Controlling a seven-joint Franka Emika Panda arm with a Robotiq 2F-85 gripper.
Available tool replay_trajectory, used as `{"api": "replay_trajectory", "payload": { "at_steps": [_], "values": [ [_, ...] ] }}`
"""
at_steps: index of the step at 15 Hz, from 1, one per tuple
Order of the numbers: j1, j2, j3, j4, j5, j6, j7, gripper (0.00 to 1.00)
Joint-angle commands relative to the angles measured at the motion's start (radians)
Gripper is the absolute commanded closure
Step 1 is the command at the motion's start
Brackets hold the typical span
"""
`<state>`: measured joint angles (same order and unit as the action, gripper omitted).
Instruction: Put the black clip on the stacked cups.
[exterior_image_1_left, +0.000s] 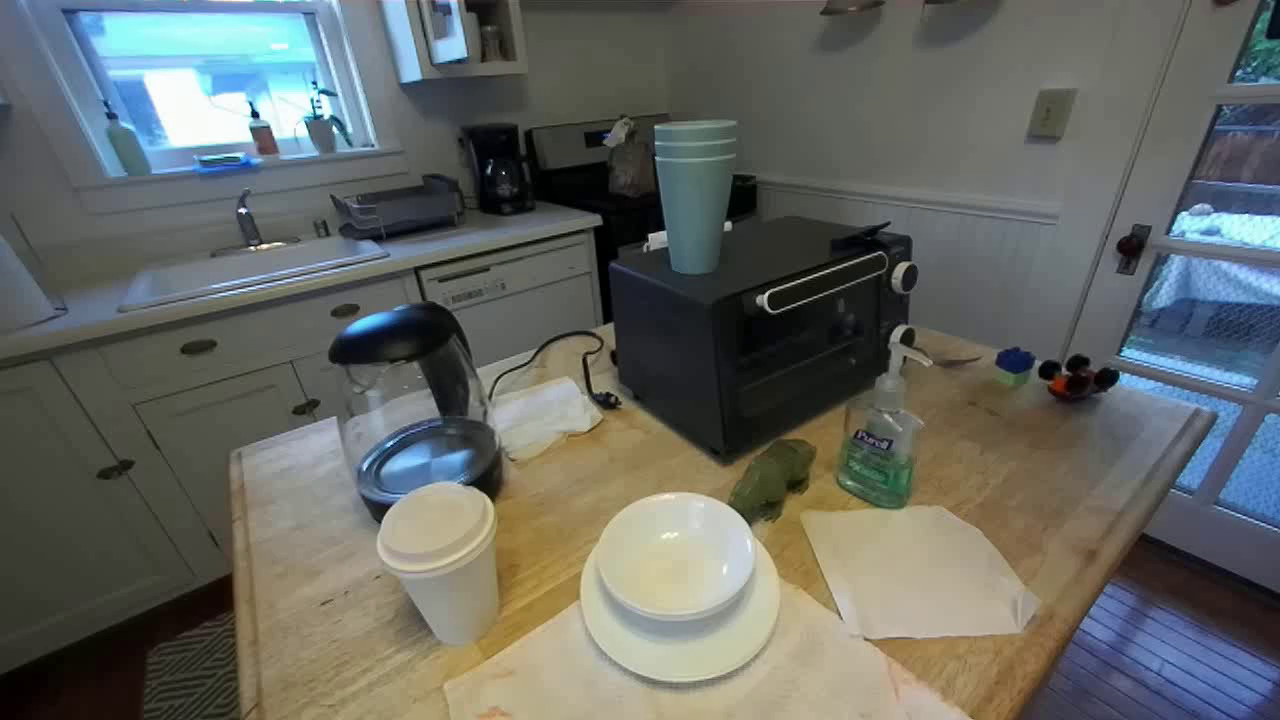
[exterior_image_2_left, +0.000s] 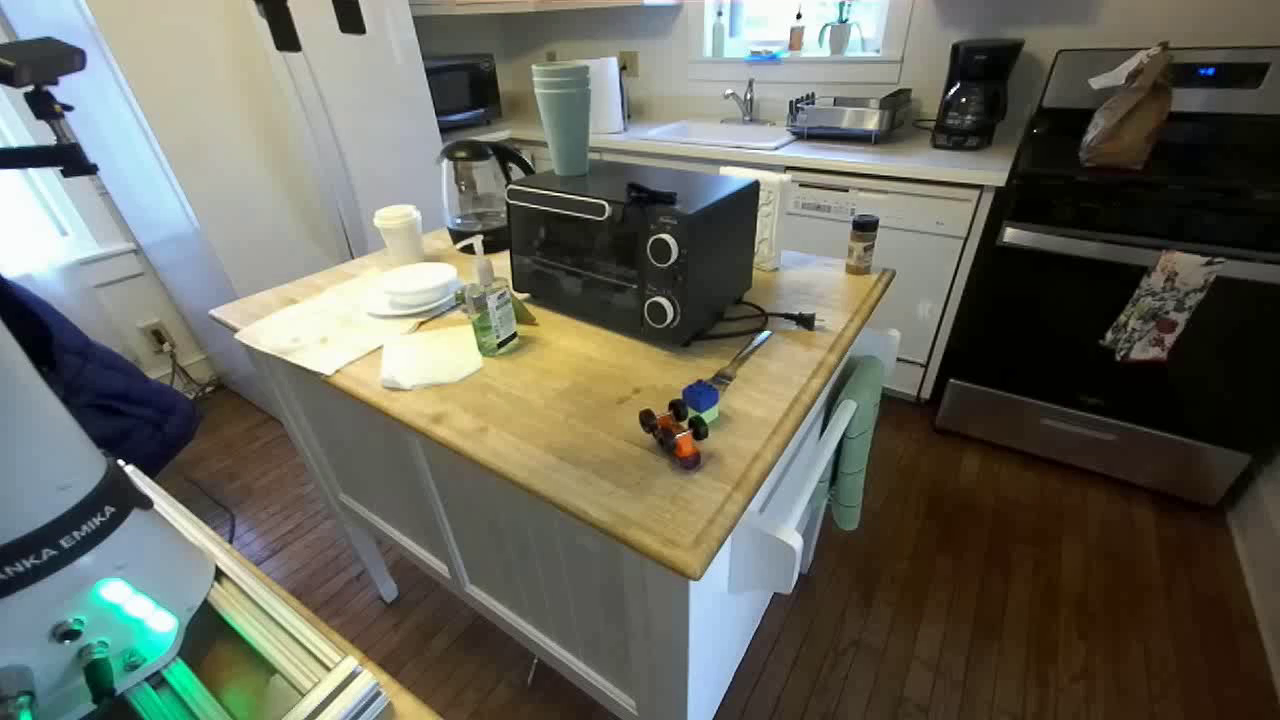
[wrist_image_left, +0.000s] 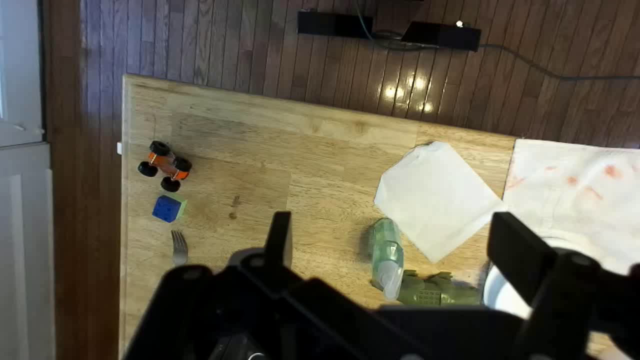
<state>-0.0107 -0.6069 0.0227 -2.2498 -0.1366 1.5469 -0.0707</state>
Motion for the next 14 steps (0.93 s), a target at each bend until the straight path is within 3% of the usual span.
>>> {"api": "replay_trajectory", "payload": {
  "at_steps": [1,8,14],
  "values": [
    [0.012,0.001,-0.009,0.002,-0.004,-0.002,0.005,0.00],
    [-0.006,0.026,-0.003,0.000,-0.023,0.012,0.044,0.00],
    [-0.102,0.107,-0.051,-0.079,0.008,0.268,0.289,0.00]
  ]
}}
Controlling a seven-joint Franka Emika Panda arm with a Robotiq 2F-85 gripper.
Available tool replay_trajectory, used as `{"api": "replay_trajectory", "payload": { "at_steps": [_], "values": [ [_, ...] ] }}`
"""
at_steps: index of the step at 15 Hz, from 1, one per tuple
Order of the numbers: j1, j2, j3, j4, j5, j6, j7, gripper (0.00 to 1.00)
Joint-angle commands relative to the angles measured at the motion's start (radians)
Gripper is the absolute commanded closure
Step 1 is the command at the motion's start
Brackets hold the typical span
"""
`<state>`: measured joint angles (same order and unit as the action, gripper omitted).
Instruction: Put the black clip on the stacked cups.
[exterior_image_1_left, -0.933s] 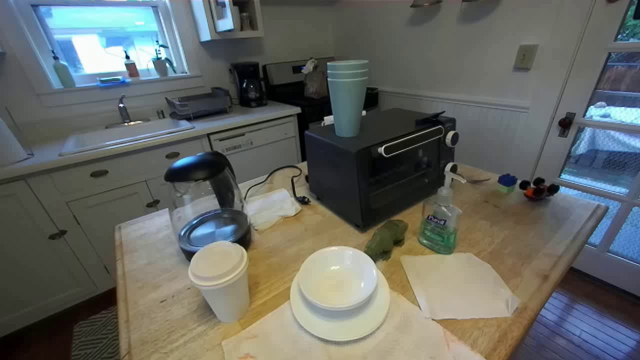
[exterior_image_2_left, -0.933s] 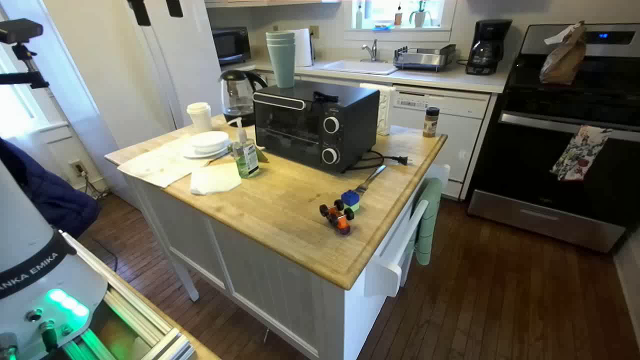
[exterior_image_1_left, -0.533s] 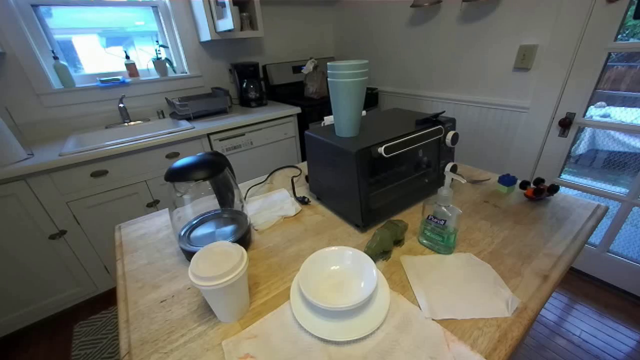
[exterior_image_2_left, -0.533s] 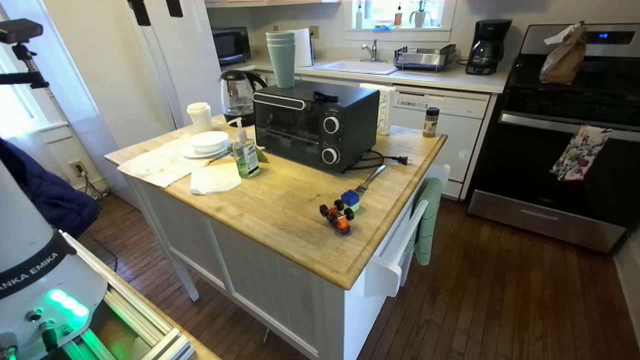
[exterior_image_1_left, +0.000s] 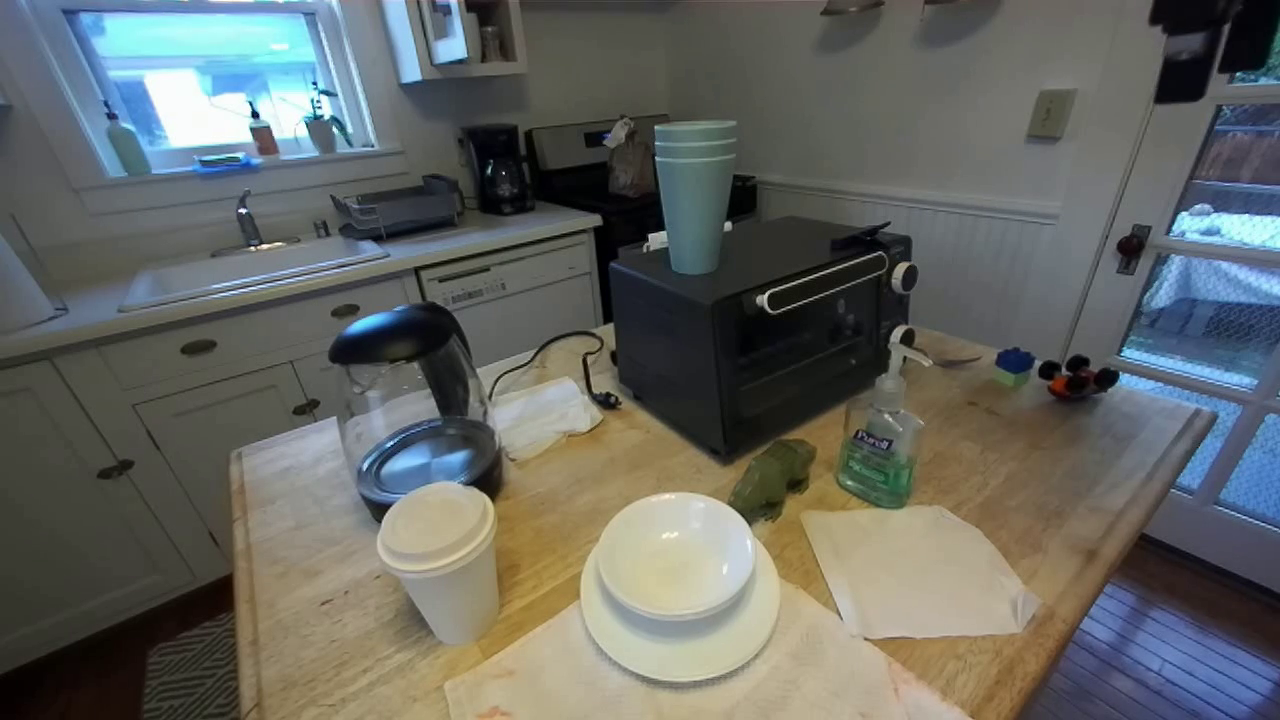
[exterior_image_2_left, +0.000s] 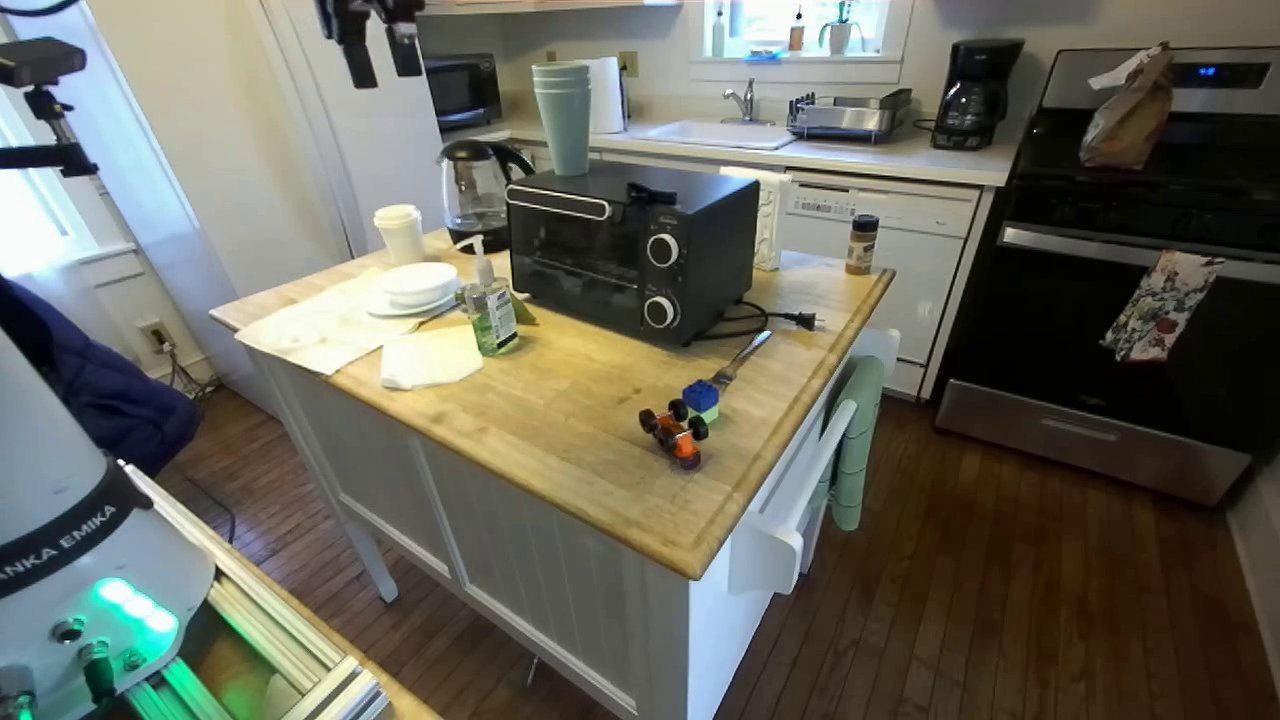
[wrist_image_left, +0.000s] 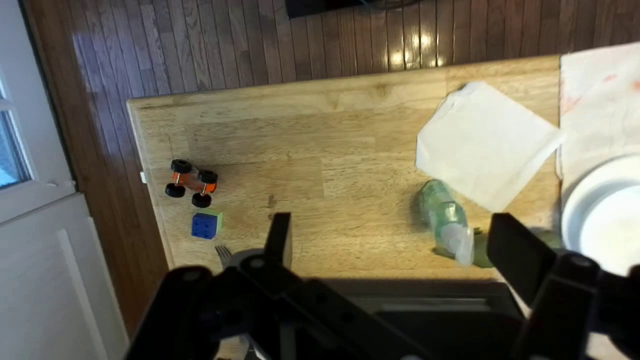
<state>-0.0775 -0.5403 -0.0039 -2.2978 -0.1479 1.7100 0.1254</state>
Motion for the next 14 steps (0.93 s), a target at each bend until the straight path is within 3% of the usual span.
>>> {"api": "replay_trajectory", "payload": {
  "at_steps": [1,6,14],
  "values": [
    [-0.047,0.053,-0.033,-0.048,0.030,0.150,0.125,0.00],
    [-0.099,0.117,-0.052,-0.125,0.058,0.400,0.293,0.00],
    [-0.161,0.190,-0.071,-0.219,0.198,0.732,0.476,0.00]
  ]
}}
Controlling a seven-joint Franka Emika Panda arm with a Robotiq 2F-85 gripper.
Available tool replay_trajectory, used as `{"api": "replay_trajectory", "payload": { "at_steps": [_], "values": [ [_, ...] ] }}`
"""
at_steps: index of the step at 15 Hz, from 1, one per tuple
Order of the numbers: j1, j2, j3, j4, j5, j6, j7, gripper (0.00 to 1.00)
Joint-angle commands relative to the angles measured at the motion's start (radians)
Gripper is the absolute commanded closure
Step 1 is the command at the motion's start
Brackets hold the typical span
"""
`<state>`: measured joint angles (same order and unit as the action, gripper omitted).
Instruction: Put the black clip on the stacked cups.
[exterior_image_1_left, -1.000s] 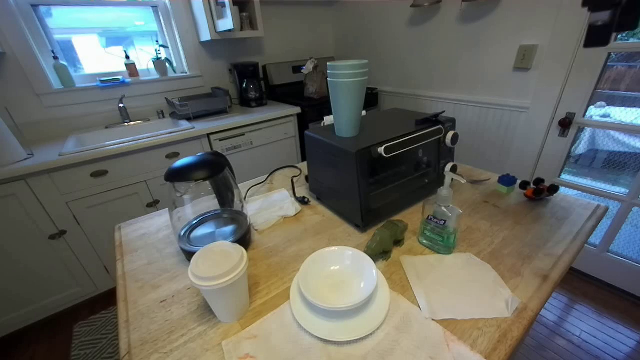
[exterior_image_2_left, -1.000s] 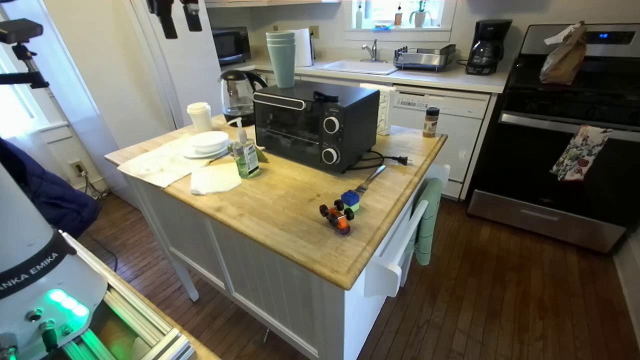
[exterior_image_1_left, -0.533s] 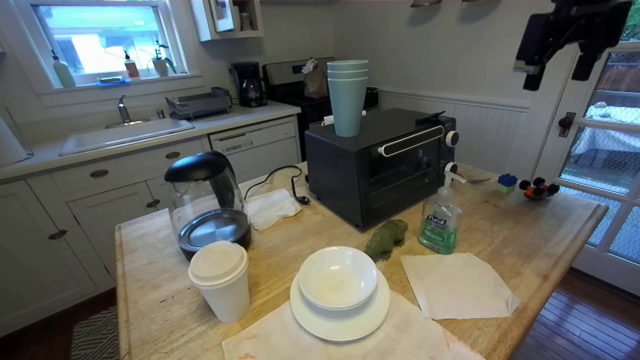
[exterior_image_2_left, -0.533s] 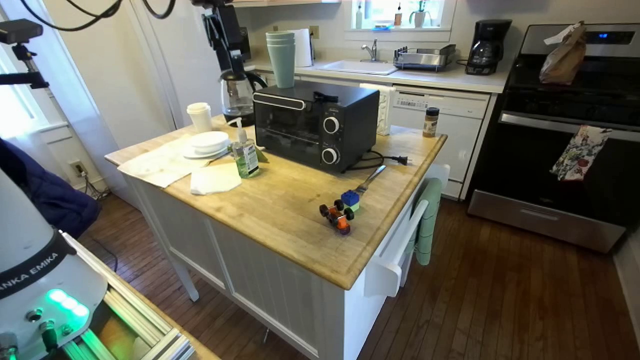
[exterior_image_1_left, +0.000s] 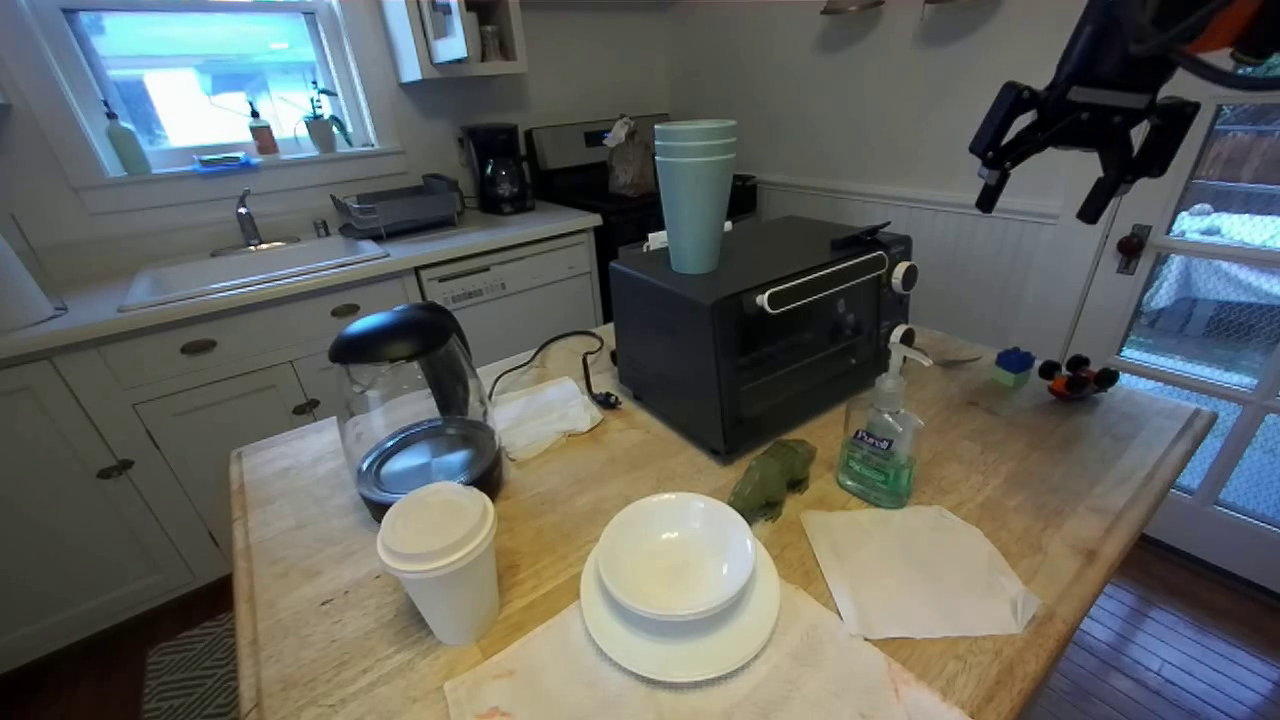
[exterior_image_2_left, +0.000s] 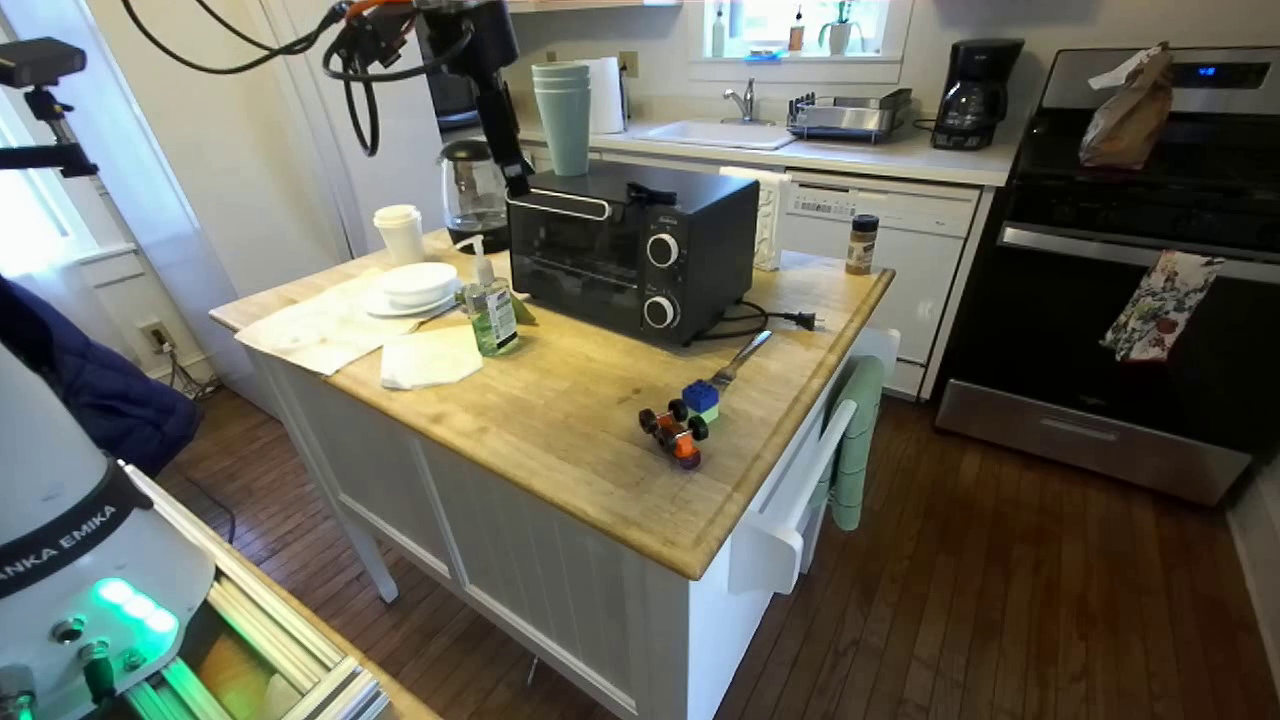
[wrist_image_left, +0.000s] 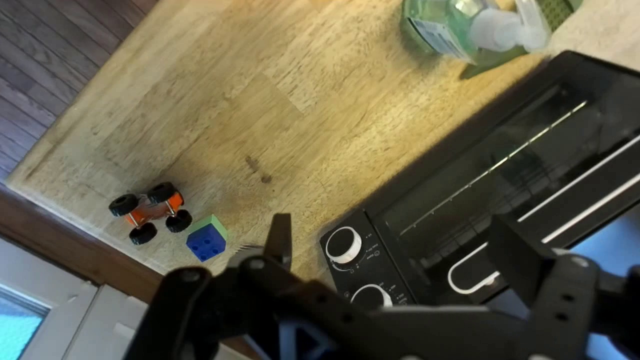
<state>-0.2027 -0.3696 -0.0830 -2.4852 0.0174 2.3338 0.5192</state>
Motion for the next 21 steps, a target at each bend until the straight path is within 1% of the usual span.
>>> {"api": "replay_trajectory", "payload": {
  "at_steps": [1,3,4,5,13,16,18,21],
  "values": [
    [-0.049,0.022,0.013,-0.050,0.023,0.174,0.111,0.00],
    [-0.075,0.035,0.024,-0.074,0.007,0.285,0.181,0.00],
    [-0.054,0.027,0.011,-0.047,0.013,0.197,0.108,0.00],
    [-0.058,0.030,0.012,-0.054,0.012,0.213,0.112,0.00],
    [-0.058,0.040,0.012,-0.052,0.016,0.197,0.114,0.00],
    [-0.073,0.066,0.015,-0.059,0.028,0.248,0.192,0.00],
    [-0.068,0.090,0.014,-0.067,0.061,0.296,0.260,0.00],
    [-0.060,0.125,0.024,-0.103,0.111,0.434,0.377,0.00]
  ]
}}
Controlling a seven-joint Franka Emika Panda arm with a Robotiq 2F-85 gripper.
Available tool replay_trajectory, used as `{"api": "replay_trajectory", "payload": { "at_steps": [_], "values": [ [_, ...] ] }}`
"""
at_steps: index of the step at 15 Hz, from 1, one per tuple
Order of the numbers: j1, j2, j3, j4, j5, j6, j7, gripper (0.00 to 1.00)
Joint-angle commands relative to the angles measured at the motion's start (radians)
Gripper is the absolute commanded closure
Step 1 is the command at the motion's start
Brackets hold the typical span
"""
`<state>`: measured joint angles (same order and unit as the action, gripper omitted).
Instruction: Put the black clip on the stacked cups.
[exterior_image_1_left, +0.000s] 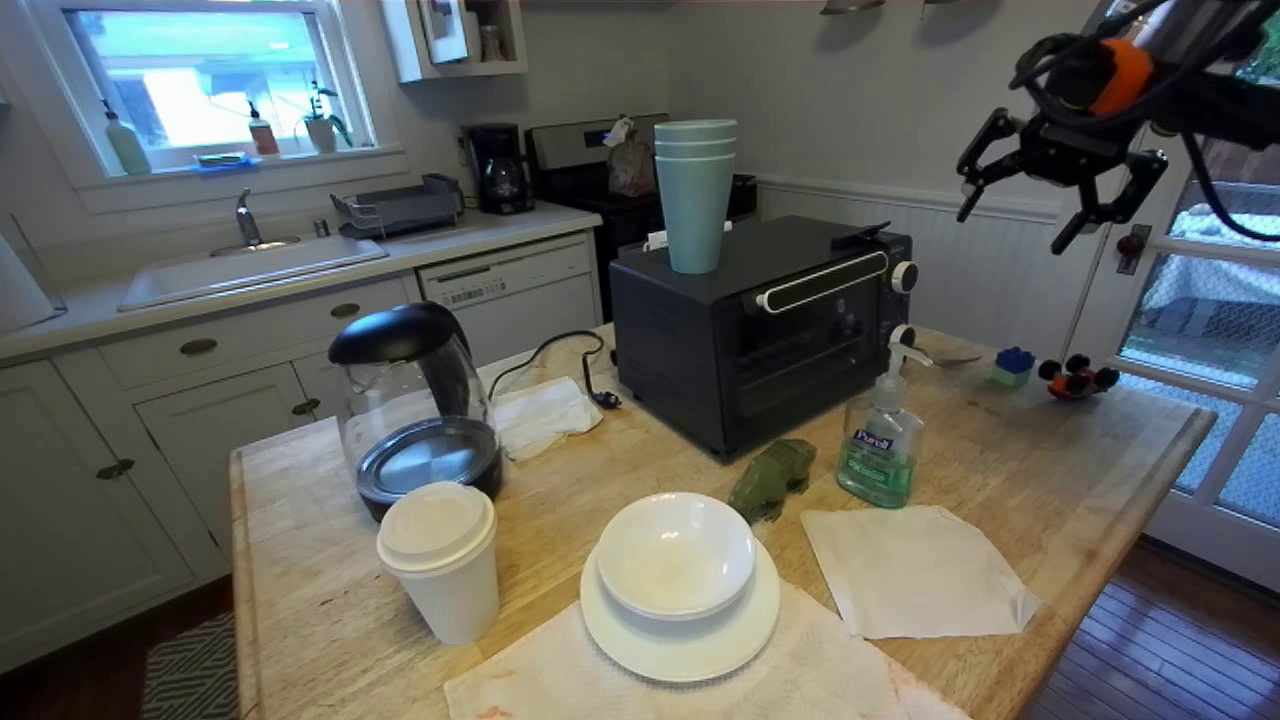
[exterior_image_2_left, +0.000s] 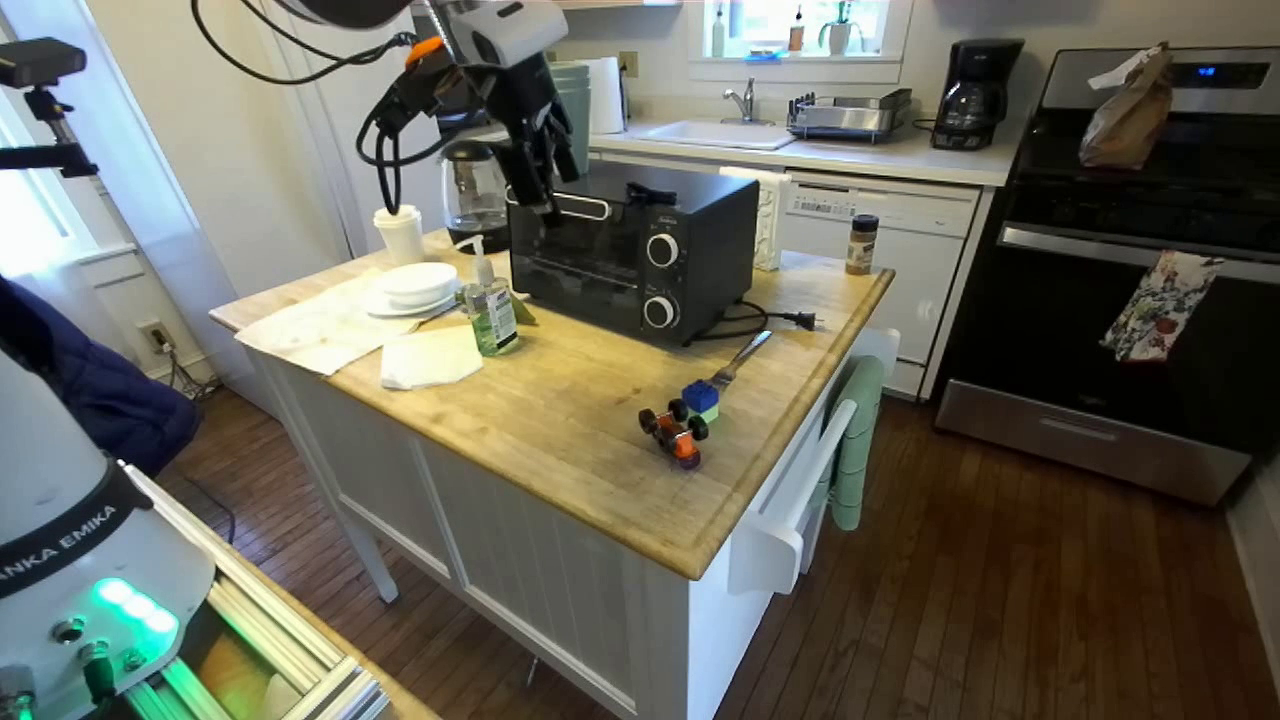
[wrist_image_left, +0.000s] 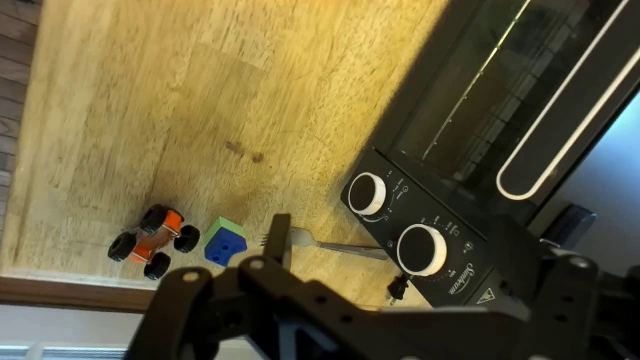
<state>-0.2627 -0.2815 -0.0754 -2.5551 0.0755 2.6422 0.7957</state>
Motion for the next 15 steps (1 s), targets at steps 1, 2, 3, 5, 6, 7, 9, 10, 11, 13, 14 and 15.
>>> {"api": "replay_trajectory", "payload": {
  "at_steps": [1,2,3,5,6,7,9,10,11,13,14,15],
  "values": [
    [0.013,0.052,0.013,-0.048,0.084,0.189,0.116,0.00],
    [0.015,0.072,0.017,-0.059,0.102,0.255,0.150,0.00],
    [0.023,0.087,0.018,-0.072,0.127,0.323,0.165,0.00],
    [0.056,0.116,0.009,-0.085,0.207,0.447,0.174,0.00],
    [0.077,0.129,0.004,-0.086,0.252,0.507,0.173,0.00],
    [0.121,0.142,-0.015,-0.085,0.309,0.569,0.157,0.00],
    [0.091,0.129,0.001,-0.087,0.271,0.532,0.149,0.00],
    [0.126,0.139,-0.011,-0.084,0.326,0.567,0.125,0.00],
    [0.141,0.144,-0.013,-0.084,0.340,0.582,0.125,0.00],
    [0.147,0.145,-0.016,-0.083,0.343,0.586,0.126,0.00],
    [0.146,0.145,-0.018,-0.083,0.344,0.586,0.126,0.00],
    [0.146,0.145,-0.020,-0.083,0.344,0.586,0.126,0.00]
  ]
}}
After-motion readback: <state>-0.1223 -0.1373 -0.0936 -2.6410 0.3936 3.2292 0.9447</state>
